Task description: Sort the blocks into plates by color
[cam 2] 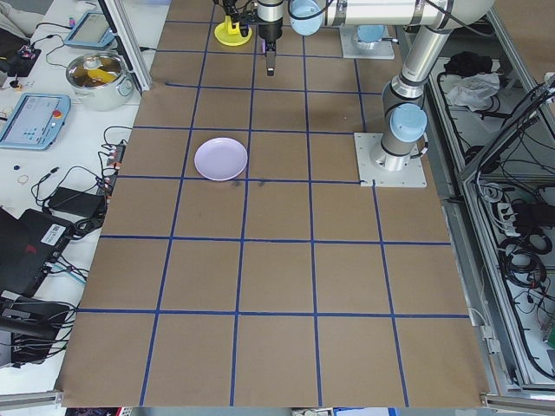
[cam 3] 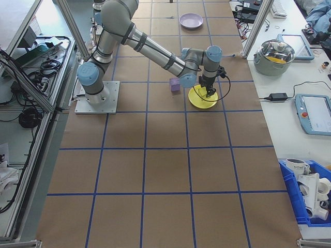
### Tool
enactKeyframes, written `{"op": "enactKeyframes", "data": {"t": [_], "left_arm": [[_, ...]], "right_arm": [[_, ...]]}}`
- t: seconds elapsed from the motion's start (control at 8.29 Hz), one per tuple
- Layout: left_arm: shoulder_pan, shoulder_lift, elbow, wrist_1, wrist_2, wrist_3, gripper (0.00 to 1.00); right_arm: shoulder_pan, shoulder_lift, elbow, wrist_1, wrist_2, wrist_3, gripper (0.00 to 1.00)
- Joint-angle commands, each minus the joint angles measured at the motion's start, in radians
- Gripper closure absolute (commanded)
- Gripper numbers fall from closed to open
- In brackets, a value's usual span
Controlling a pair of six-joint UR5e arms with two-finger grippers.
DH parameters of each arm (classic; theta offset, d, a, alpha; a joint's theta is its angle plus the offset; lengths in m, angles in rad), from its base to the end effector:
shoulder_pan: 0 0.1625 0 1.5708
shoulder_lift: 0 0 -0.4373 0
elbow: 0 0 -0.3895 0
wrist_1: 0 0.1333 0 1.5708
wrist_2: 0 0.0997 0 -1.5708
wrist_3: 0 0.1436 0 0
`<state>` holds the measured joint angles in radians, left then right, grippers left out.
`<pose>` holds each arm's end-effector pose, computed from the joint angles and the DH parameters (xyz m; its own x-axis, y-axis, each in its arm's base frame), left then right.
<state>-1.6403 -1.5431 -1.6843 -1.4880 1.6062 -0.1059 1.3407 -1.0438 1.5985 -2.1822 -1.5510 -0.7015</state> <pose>-0.1609 -0.4652 0.4224 -0.9987 -0.0363 -0.0355 -0.0363 0.9993 -0.0007 -0.0177 -0.6724 0.1976 -0.8907 -0.4540 0.0215 -0.4545 0.8890 -0.0560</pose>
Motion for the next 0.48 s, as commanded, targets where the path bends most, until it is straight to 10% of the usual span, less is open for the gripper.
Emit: {"op": "enactKeyframes", "data": {"t": [0.0,0.36], "left_arm": [[0.007,0.001,0.0,-0.002,-0.002,0.0,0.0],[0.007,0.001,0.0,-0.002,0.001,0.0,0.0]], "right_arm": [[0.003,-0.016,-0.003,0.012,0.005,0.003,0.0],[0.026,-0.122,0.035,0.209,0.015,0.142,0.0]]}}
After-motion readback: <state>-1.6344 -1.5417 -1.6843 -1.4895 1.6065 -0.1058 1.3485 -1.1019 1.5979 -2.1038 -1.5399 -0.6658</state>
